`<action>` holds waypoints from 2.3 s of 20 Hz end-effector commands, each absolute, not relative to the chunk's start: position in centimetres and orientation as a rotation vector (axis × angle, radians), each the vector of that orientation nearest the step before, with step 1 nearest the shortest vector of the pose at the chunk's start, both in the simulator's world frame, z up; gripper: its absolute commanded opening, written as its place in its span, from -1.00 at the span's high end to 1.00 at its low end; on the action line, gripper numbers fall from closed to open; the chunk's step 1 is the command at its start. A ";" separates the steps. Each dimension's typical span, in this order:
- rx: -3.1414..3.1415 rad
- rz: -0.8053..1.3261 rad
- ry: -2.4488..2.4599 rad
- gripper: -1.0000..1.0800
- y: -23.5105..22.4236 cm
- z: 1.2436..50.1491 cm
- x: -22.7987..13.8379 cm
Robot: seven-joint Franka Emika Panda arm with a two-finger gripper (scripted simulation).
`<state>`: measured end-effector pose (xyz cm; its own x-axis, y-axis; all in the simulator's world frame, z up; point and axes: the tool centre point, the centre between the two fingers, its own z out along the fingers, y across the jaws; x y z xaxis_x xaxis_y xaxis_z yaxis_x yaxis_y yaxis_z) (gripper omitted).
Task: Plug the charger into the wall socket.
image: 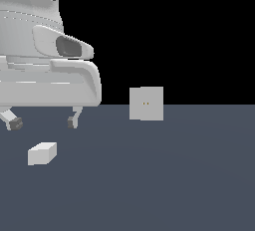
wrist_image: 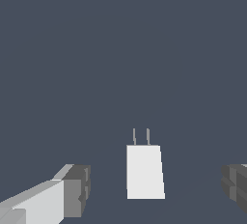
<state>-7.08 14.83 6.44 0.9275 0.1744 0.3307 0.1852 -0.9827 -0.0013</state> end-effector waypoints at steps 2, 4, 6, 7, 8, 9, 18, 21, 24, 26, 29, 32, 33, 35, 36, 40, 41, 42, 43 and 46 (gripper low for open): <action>-3.051 -0.531 -0.286 -0.92 15.0 6.2 -7.1; -3.051 -0.527 -0.287 -0.92 15.0 6.3 -7.1; -3.051 -0.527 -0.287 -0.92 15.0 6.2 -7.1; -3.051 -0.527 -0.287 -0.92 15.0 6.0 -7.1; -3.051 -0.527 -0.287 -0.92 15.0 5.8 -7.2; -3.051 -0.527 -0.287 -0.92 15.0 5.6 -7.2; -3.051 -0.530 -0.286 -0.92 15.0 2.1 -7.2; -3.051 -0.530 -0.286 -0.92 15.0 1.4 -7.2; -3.051 -0.530 -0.286 -0.92 15.0 1.2 -7.2; -3.051 -0.530 -0.286 1.00 15.0 1.2 -7.2; -3.051 -0.530 -0.286 1.00 15.0 1.2 -7.2; -3.051 -0.530 -0.286 1.00 15.0 1.2 -7.2; -3.051 -0.530 -0.286 1.00 15.0 1.2 -7.2; -3.051 -0.530 -0.286 1.00 15.0 1.2 -7.2; -3.051 -0.531 -0.284 1.00 15.0 1.2 -7.2; -3.058 -0.532 -0.250 1.00 14.1 1.7 -6.5; -3.061 -0.532 -0.234 1.00 13.8 1.9 -6.2; -3.064 -0.533 -0.215 1.00 13.3 2.1 -5.9; -3.068 -0.533 -0.193 1.00 12.8 2.4 -5.5; -3.080 -0.535 -0.108 1.00 10.6 3.5 -4.1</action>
